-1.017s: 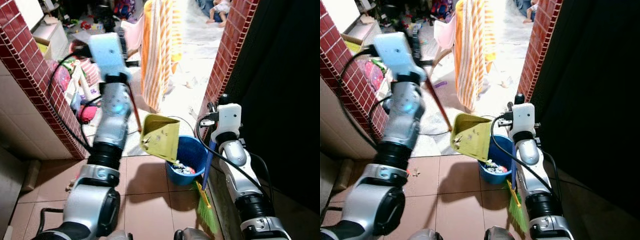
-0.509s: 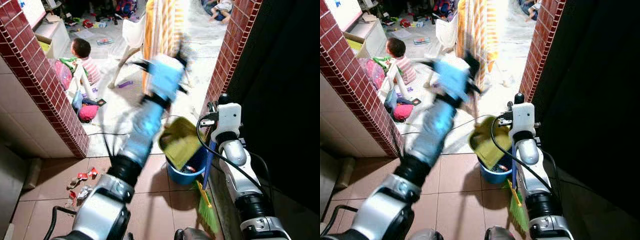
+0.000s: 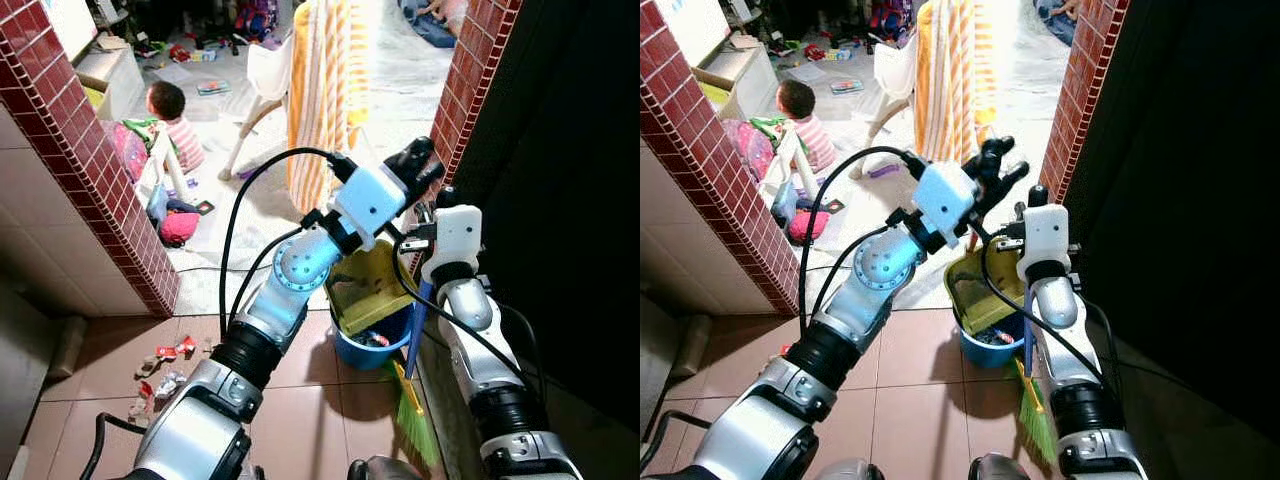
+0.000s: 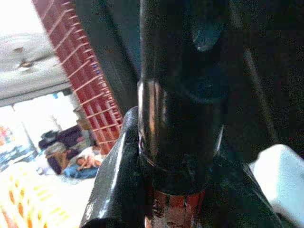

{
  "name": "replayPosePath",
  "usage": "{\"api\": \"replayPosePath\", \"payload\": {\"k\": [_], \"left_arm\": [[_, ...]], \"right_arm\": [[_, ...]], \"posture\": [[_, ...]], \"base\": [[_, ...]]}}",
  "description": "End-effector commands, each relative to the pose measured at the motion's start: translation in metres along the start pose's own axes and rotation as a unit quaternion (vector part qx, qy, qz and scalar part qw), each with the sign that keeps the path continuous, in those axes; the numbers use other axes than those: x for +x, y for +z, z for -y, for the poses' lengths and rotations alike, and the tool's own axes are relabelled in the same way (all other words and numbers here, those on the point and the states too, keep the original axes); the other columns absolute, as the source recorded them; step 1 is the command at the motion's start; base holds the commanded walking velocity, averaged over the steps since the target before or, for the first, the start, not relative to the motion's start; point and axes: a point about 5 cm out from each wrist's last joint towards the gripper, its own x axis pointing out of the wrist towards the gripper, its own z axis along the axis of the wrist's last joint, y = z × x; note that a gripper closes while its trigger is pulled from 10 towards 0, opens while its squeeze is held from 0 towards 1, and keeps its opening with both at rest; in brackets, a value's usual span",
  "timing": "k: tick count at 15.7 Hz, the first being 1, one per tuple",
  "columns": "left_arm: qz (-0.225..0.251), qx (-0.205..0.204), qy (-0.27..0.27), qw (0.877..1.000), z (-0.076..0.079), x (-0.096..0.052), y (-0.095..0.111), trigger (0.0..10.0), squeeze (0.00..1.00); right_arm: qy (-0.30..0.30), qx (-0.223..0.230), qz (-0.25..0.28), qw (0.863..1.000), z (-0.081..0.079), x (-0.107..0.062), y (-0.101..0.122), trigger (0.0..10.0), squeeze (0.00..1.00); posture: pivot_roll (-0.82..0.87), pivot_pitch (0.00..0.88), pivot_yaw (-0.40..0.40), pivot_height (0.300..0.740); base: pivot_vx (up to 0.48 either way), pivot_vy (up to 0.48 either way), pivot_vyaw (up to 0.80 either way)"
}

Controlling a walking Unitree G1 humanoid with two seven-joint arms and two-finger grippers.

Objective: Sweep floor

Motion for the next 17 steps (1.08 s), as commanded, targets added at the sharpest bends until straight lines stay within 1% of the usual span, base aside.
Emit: {"api": "replayPosePath", "payload": {"k": [1,2,3,4,5,6,7,9,10,11,12,13,14,15,17], "left_arm": [[0.0,0.034,-0.053,0.998,0.006,0.001,0.004,10.0,0.0],[-0.003,0.027,-0.091,0.995,0.013,0.002,0.007,10.0,0.0],[-0.005,0.024,-0.119,0.993,0.018,0.001,0.009,10.0,0.0],[-0.022,0.015,-0.149,0.988,0.022,-0.001,0.007,10.0,0.0],[-0.037,0.024,-0.181,0.983,0.027,-0.004,0.003,10.0,0.0],[-0.047,0.022,-0.192,0.98,0.028,-0.006,0.001,10.0,0.0],[-0.05,0.014,-0.185,0.981,0.029,-0.007,0.0,10.0,0.0],[-0.057,0.018,-0.188,0.98,0.03,-0.009,-0.002,10.0,0.0],[-0.042,0.015,-0.161,0.986,0.026,-0.007,0.002,10.0,0.0],[-0.033,-0.051,-0.129,0.99,0.018,-0.004,0.008,10.0,0.0],[-0.06,-0.023,-0.206,0.976,0.034,-0.012,0.001,10.0,0.0],[-0.066,0.051,-0.224,0.971,0.04,-0.017,-0.004,10.0,0.0],[-0.062,0.03,-0.194,0.979,0.037,-0.016,-0.005,10.0,0.0],[-0.053,0.0,-0.16,0.986,0.033,-0.012,-0.002,10.0,0.0],[-0.035,0.007,-0.097,0.995,0.016,-0.004,0.008,10.0,0.0]], "right_arm": [[0.001,-0.003,0.031,1.0,0.0,0.007,0.014,10.0,0.0],[0.001,-0.004,0.031,1.0,0.0,0.007,0.014,10.0,0.0],[0.001,-0.004,0.031,0.999,0.0,0.007,0.014,10.0,0.0],[0.001,-0.005,0.032,0.999,-0.001,0.008,0.014,10.0,0.0],[0.001,-0.005,0.033,0.999,-0.001,0.008,0.015,10.0,0.0],[0.002,-0.005,0.033,0.999,-0.001,0.009,0.015,10.0,0.0],[0.002,-0.005,0.032,0.999,-0.001,0.009,0.015,10.0,0.0],[0.002,-0.006,0.032,0.999,0.0,0.01,0.015,10.0,0.0],[0.001,-0.006,0.033,0.999,0.0,0.01,0.015,10.0,0.0],[0.001,-0.007,0.033,0.999,0.0,0.01,0.015,10.0,0.0],[0.002,-0.008,0.033,0.999,0.0,0.01,0.014,10.0,0.0],[0.003,-0.008,0.033,0.999,-0.001,0.01,0.014,10.0,0.0],[0.003,-0.007,0.033,0.999,-0.002,0.011,0.015,10.0,0.0],[0.003,-0.007,0.034,0.999,-0.002,0.012,0.016,10.0,0.0],[0.003,-0.007,0.034,0.999,-0.001,0.011,0.015,10.0,0.0]], "posture": [[-0.11,0.0,0.017,0.74],[-0.11,0.0,0.017,0.74],[-0.11,0.0,0.017,0.74],[-0.11,0.0,0.017,0.74],[-0.11,0.0,0.017,0.74],[-0.11,0.0,0.016,0.74],[-0.11,0.0,0.016,0.74],[-0.11,0.0,0.017,0.74],[-0.11,0.0,0.017,0.74],[-0.11,0.0,0.014,0.74],[-0.11,0.0,0.014,0.74],[-0.11,0.0,0.014,0.74],[-0.11,0.0,0.015,0.74],[-0.11,0.0,0.016,0.74],[-0.11,0.0,0.015,0.74]], "base": [[0.0,0.0,0.0],[0.0,0.0,0.0],[0.0,0.0,0.0],[0.0,0.0,0.0],[0.0,0.0,0.0],[0.0,0.0,0.0],[0.0,0.0,0.0],[0.0,0.0,0.0],[0.0,0.0,0.0],[0.0,0.0,0.0],[0.0,0.0,0.0],[0.0,0.0,0.0],[0.0,0.0,0.0],[0.0,0.0,0.0],[0.0,0.0,0.0]]}}
